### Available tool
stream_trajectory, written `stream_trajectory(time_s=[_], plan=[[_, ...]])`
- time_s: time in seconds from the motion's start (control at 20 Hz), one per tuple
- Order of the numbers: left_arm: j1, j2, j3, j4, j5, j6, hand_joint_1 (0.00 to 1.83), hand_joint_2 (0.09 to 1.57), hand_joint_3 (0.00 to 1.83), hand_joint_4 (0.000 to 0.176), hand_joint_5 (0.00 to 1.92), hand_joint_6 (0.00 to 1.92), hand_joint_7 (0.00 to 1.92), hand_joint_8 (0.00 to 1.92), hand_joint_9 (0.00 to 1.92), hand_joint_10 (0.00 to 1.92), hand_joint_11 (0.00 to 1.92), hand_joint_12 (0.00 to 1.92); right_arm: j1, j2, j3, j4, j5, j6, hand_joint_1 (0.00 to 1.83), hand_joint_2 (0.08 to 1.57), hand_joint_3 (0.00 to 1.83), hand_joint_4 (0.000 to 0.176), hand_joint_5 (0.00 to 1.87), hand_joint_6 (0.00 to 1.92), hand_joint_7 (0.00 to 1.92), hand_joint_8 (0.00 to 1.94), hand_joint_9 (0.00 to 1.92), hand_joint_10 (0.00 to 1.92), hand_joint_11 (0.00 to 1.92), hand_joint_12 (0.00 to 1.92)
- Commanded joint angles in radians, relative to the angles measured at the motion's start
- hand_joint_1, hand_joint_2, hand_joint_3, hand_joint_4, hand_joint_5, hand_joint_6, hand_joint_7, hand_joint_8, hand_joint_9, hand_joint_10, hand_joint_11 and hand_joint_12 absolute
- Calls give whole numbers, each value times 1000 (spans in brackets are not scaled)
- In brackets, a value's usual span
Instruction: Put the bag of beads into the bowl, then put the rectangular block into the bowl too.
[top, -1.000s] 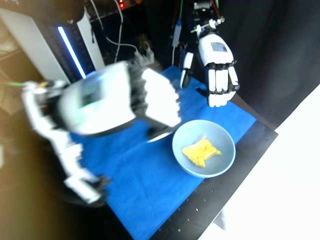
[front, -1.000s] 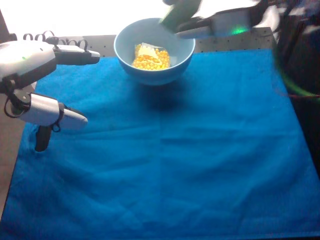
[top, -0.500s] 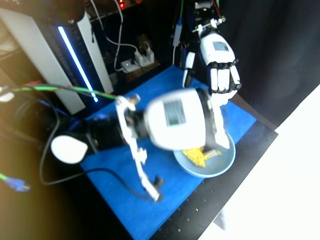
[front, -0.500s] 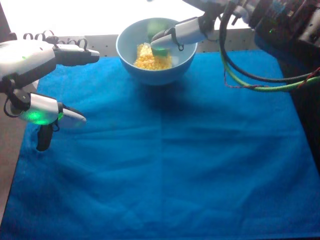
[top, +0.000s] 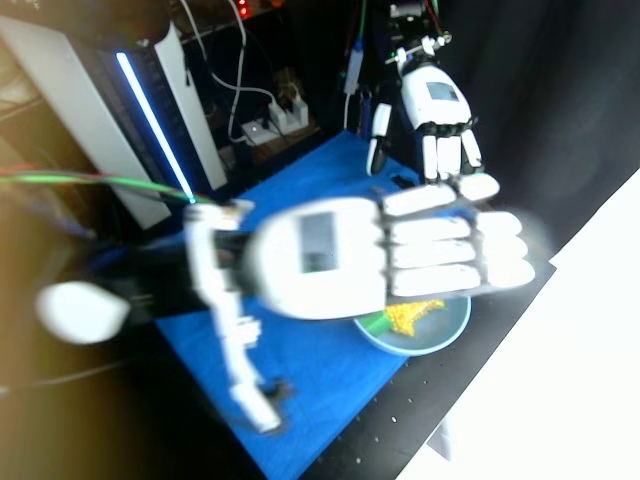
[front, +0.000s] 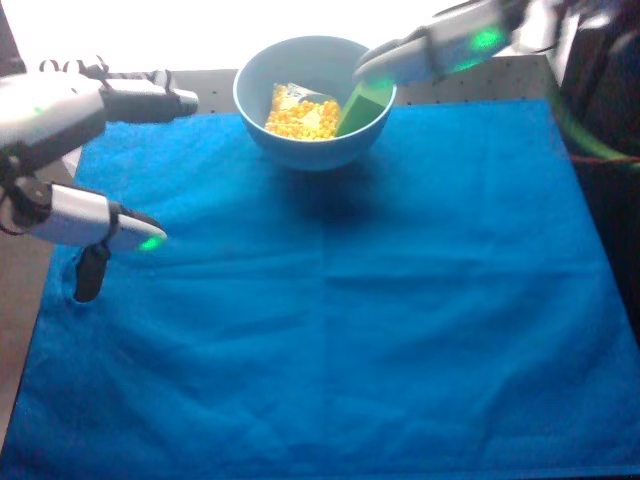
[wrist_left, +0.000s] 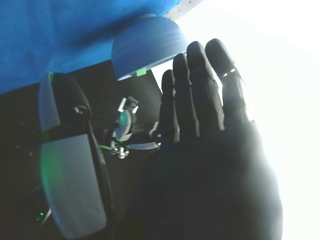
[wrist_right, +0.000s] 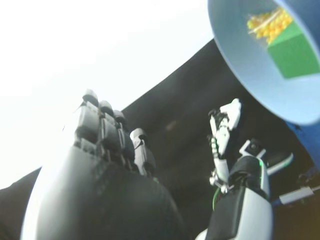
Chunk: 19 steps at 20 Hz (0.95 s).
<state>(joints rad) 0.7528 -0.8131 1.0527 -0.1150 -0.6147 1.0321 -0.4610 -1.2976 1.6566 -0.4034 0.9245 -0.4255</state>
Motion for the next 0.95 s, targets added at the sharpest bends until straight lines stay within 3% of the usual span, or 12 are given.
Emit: stream_trajectory(time_s=[0.0, 0.05, 0.1, 0.2, 0.3, 0.4, 0.45, 0.5, 0.65, 0.75, 0.9], plan=[[8, 26, -10, -18, -185, -3, 928, 938, 6, 0, 307, 1, 405, 0, 445, 8, 0, 1297, -26, 22, -25, 89, 176, 0, 598, 734, 0, 176, 0, 0, 0, 0, 0, 0, 0, 0], [31, 45, -32, -30, -234, -3, 871, 932, 2, 0, 319, 4, 404, 0, 467, 15, 0, 1321, -72, 62, -69, 133, 233, 0, 566, 702, 0, 176, 0, 0, 0, 0, 0, 0, 58, 27], [52, 60, -51, -39, -279, -5, 839, 927, 0, 0, 325, 5, 409, 3, 476, 17, 0, 1329, -122, 94, -108, 180, 285, 0, 654, 697, 0, 176, 0, 0, 0, 0, 0, 0, 11, 5], [99, 84, -88, -42, -368, -31, 830, 907, 0, 0, 314, 1, 399, 0, 468, 11, 0, 1313, -247, 164, -200, 291, 410, 0, 756, 799, 21, 176, 0, 0, 0, 0, 0, 0, 0, 0], [164, 94, -114, -43, -489, -103, 815, 923, 1, 34, 236, 0, 277, 0, 387, 2, 0, 1141, -411, 215, -277, 420, 540, 0, 673, 739, 0, 176, 0, 0, 0, 0, 0, 0, 0, 0], [252, 99, -140, -76, -630, -158, 705, 909, 0, 68, 145, 0, 154, 0, 311, 0, 0, 1141, -539, 237, -331, 526, 628, 0, 613, 717, 0, 176, 0, 0, 0, 0, 0, 0, 0, 0], [303, 105, -162, -102, -695, -158, 760, 894, 0, 96, 108, 0, 127, 0, 294, 0, 0, 1043, -585, 239, -355, 568, 664, 0, 604, 736, 0, 176, 0, 0, 0, 0, 0, 0, 0, 0], [360, 108, -188, -135, -769, -158, 736, 884, 0, 99, 64, 0, 70, 0, 251, 0, 0, 950, -630, 239, -378, 604, 698, 0, 643, 735, 0, 176, 0, 0, 0, 0, 0, 0, 0, 0], [464, 108, -223, -205, -890, -158, 674, 903, 2, 97, 18, 0, 13, 0, 136, 4, 0, 722, -692, 247, -406, 639, 708, 0, 613, 761, 7, 176, 0, 0, 0, 0, 0, 0, 0, 0], [491, 108, -232, -226, -918, -159, 665, 891, 0, 120, 14, 0, 0, 0, 55, 13, 0, 482, -709, 248, -411, 655, 708, 0, 639, 762, 6, 176, 0, 0, 0, 0, 0, 0, 0, 0], [493, 106, -231, -230, -925, -159, 668, 860, 0, 143, 0, 0, 0, 0, 7, 2, 0, 350, -711, 248, -411, 657, 708, 0, 613, 760, 3, 176, 0, 0, 0, 0, 0, 0, 0, 0]])
